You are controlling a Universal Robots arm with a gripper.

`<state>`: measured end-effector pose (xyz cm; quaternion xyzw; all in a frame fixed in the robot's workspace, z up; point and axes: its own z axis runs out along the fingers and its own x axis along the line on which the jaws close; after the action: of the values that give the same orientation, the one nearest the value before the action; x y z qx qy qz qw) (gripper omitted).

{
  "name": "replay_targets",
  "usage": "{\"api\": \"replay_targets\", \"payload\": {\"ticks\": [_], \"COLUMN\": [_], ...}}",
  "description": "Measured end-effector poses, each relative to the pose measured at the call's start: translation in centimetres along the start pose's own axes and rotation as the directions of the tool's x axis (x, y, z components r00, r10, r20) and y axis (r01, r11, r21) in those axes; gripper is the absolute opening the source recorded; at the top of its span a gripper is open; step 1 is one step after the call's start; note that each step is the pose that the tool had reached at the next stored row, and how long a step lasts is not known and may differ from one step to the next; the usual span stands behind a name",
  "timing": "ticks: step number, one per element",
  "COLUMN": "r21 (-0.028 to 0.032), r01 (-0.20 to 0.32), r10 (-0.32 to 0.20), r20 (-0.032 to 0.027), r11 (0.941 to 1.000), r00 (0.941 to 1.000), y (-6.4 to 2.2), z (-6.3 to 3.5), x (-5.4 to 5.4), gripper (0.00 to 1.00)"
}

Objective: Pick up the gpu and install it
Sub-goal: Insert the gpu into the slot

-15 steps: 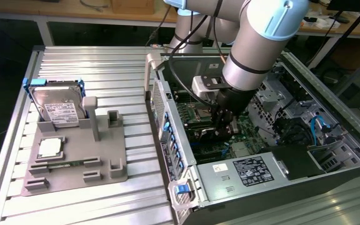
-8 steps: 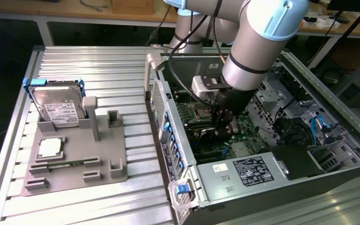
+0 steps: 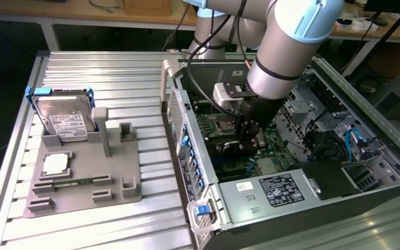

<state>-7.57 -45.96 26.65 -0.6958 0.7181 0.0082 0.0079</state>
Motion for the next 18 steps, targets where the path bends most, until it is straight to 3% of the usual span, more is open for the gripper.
{"api": "replay_targets", "payload": {"ticks": [18], "r21": [-0.0003], "r01": [0.0], "r10": [0.0], "r20": [-0.0006], "r11": [1.0], "r00": [1.0], "y": [0.28], "z": [0.9], "x": [0.04], "gripper": [0.27]}}
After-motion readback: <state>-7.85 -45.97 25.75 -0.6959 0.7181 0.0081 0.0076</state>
